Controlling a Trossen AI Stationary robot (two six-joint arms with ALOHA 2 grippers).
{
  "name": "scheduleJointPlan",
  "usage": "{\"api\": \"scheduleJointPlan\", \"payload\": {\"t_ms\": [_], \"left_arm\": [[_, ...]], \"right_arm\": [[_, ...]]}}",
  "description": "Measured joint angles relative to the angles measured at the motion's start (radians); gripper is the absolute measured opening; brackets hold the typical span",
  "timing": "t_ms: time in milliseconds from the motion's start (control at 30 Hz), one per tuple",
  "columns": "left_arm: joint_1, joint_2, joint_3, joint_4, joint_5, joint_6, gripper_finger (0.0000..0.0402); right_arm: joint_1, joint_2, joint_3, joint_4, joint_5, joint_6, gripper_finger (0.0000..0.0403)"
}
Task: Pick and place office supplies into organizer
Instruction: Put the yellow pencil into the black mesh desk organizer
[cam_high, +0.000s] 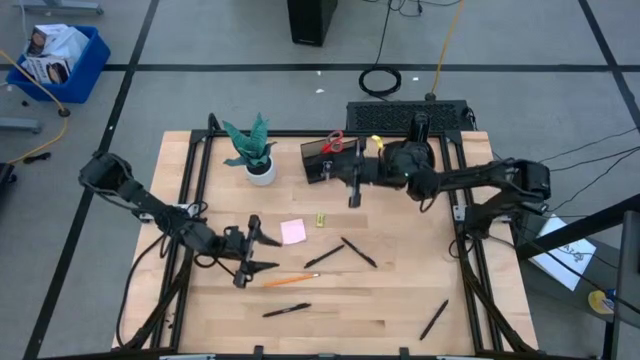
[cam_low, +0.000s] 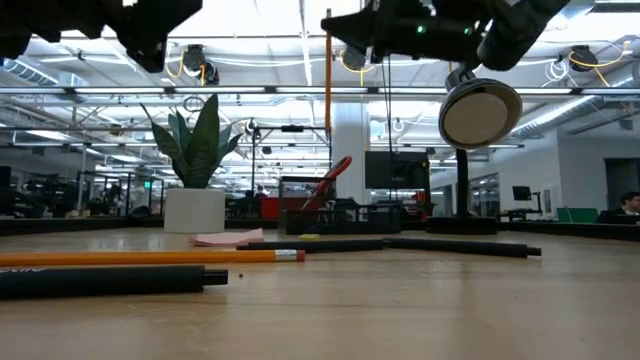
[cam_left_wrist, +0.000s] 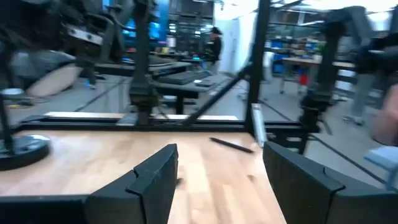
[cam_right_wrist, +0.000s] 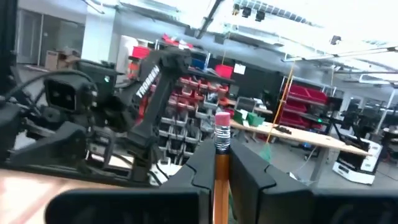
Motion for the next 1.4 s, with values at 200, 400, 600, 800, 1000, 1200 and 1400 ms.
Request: {"api": "scheduleJointPlan", "payload": {"t_ms": [200, 400, 600, 800, 1000, 1200, 1400], "left_arm": [[0.036, 0.0, 0.0, 0.004, -0.07, -0.001, 0.0241], [0.056, -0.008, 0.0, 0.008, -0.077, 0.022, 0.0241], [0.06, -0.007, 0.0, 0.007, -0.077, 0.019, 0.0241], [0.059, -0.008, 0.0, 0.004, -0.075, -0.001, 0.0241], [0.059, -0.007, 0.0, 0.003, -0.068, -0.008, 0.0241], [0.059, -0.007, 0.0, 0.002, -0.068, -0.01, 0.0241], [0.059, -0.007, 0.0, 0.002, -0.068, -0.012, 0.0241]], "right_arm": [[-0.026, 0.148, 0.135, 0.003, 0.001, -0.022, 0.002], [-0.079, 0.265, 0.265, -0.002, 0.079, -0.06, 0.002], [-0.163, 0.338, 0.347, -0.031, 0.049, 0.012, 0.002], [-0.225, 0.392, 0.388, -0.048, 0.046, 0.051, 0.002], [-0.263, 0.446, 0.407, -0.054, -0.002, 0.101, 0.002], [-0.276, 0.471, 0.408, -0.044, -0.002, 0.148, 0.0033], [-0.277, 0.469, 0.408, -0.036, -0.002, 0.155, 0.0056]]}}
